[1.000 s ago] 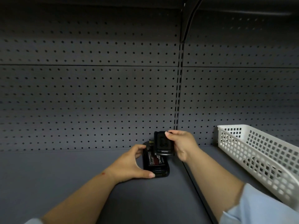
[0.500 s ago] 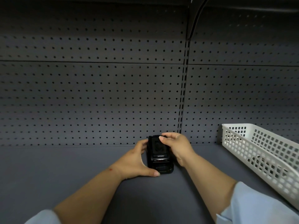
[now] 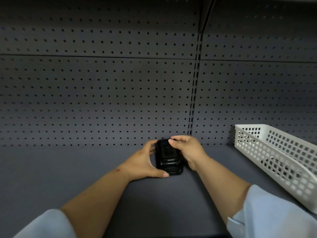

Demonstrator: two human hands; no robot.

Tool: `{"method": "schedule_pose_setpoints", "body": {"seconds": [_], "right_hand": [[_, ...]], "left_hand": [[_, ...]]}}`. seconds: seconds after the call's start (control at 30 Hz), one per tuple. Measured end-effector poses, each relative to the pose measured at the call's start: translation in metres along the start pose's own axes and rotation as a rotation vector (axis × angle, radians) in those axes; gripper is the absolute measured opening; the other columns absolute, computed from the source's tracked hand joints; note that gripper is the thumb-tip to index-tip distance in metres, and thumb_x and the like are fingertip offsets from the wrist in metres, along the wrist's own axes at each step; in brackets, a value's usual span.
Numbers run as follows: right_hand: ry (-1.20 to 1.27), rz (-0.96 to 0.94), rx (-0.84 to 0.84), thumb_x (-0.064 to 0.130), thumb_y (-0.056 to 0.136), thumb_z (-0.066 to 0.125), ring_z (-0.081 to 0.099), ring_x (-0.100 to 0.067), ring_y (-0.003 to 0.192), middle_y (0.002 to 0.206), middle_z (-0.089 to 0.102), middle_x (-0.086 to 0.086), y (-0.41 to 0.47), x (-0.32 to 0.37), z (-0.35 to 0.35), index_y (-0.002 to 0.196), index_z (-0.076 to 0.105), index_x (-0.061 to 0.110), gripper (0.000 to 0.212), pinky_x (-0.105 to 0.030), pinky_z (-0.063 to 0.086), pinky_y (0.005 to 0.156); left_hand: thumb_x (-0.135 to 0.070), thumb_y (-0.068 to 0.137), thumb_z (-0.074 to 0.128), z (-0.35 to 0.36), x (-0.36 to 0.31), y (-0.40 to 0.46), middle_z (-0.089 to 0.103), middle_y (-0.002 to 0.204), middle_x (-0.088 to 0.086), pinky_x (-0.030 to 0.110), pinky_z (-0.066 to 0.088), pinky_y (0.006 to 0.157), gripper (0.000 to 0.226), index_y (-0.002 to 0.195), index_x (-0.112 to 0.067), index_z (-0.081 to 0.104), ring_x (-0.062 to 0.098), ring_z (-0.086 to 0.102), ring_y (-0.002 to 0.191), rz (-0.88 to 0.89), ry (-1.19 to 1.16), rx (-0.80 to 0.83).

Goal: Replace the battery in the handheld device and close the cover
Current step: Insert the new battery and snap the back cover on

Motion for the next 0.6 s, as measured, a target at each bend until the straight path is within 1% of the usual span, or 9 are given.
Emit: {"method": "schedule_pose_setpoints", "body": {"seconds": [0.07,0.23,0.37,0.4,0.43,0.5,0.6], "right_hand": [[-0.012,-0.006,0.009,0.012,0.081,0.066,0.063,-0.025,0.097,0.104,0.066,-0.015,0.0002,-0.0001,-0.0004,0.109,0.062,0.005,0.029,-0.032,0.051,0.089],[-0.049,0.026,0.019,0.014,0.081,0.067,0.063,-0.027,0.097,0.103,0.066,-0.015,0.0008,-0.0040,-0.0034,0.106,0.063,0.006,0.026,-0.034,0.051,0.088],[-0.066,0.027,0.016,0.013,0.081,0.067,0.062,-0.023,0.092,0.099,0.065,-0.012,0.0006,-0.0046,-0.0033,0.106,0.064,0.005,0.027,-0.024,0.050,0.076],[-0.072,0.029,0.016,0.013,0.081,0.067,0.062,-0.024,0.092,0.098,0.065,-0.013,0.0006,-0.0050,-0.0033,0.106,0.064,0.004,0.027,-0.023,0.050,0.076],[-0.083,0.029,0.015,0.013,0.081,0.067,0.062,-0.025,0.094,0.100,0.065,-0.014,0.0006,-0.0057,-0.0033,0.106,0.064,0.004,0.027,-0.025,0.051,0.078],[-0.115,0.034,0.008,0.015,0.080,0.069,0.063,-0.028,0.099,0.106,0.066,-0.018,0.0006,-0.0073,-0.0033,0.104,0.065,0.005,0.026,-0.033,0.051,0.087],[-0.157,0.044,0.003,0.017,0.079,0.070,0.062,-0.030,0.103,0.109,0.065,-0.018,0.0011,-0.0083,-0.0034,0.102,0.065,0.006,0.027,-0.040,0.049,0.095]], "left_hand": [[-0.034,0.056,0.085,0.0000,-0.0002,-0.0002,0.028,0.151,0.000,0.025,0.023,0.111,0.115,0.143,-0.026,0.010,0.009,0.027,0.137,0.002,0.004,-0.002],[-0.034,0.057,0.085,0.0010,0.0002,0.0006,0.029,0.150,0.000,0.024,0.024,0.109,0.112,0.142,-0.029,0.012,0.009,0.027,0.136,0.008,-0.007,-0.009],[-0.034,0.058,0.084,-0.0002,-0.0003,-0.0004,0.032,0.148,-0.003,0.024,0.024,0.109,0.105,0.138,-0.035,0.016,0.009,0.027,0.136,0.032,-0.007,-0.011],[-0.035,0.058,0.084,-0.0002,-0.0003,-0.0004,0.034,0.147,-0.004,0.025,0.024,0.110,0.101,0.136,-0.039,0.018,0.009,0.027,0.136,0.038,-0.007,-0.011],[-0.036,0.058,0.083,-0.0003,-0.0003,-0.0003,0.035,0.145,-0.005,0.027,0.025,0.111,0.098,0.133,-0.042,0.020,0.009,0.028,0.136,0.044,-0.007,-0.008],[-0.043,0.054,0.083,-0.0001,0.0004,-0.0003,0.036,0.144,-0.007,0.031,0.026,0.112,0.095,0.128,-0.048,0.024,0.008,0.029,0.135,0.046,0.003,-0.002],[-0.052,0.050,0.079,-0.0013,0.0021,0.0001,0.039,0.142,-0.009,0.032,0.029,0.111,0.093,0.129,-0.047,0.029,0.007,0.032,0.133,0.041,0.050,0.004]]}}
Point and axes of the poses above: each hand's wrist, its own y-axis towards the middle knuckle, its own z-axis out of the palm, x = y × z, the point moved 3 cm from there along y, towards the middle knuckle
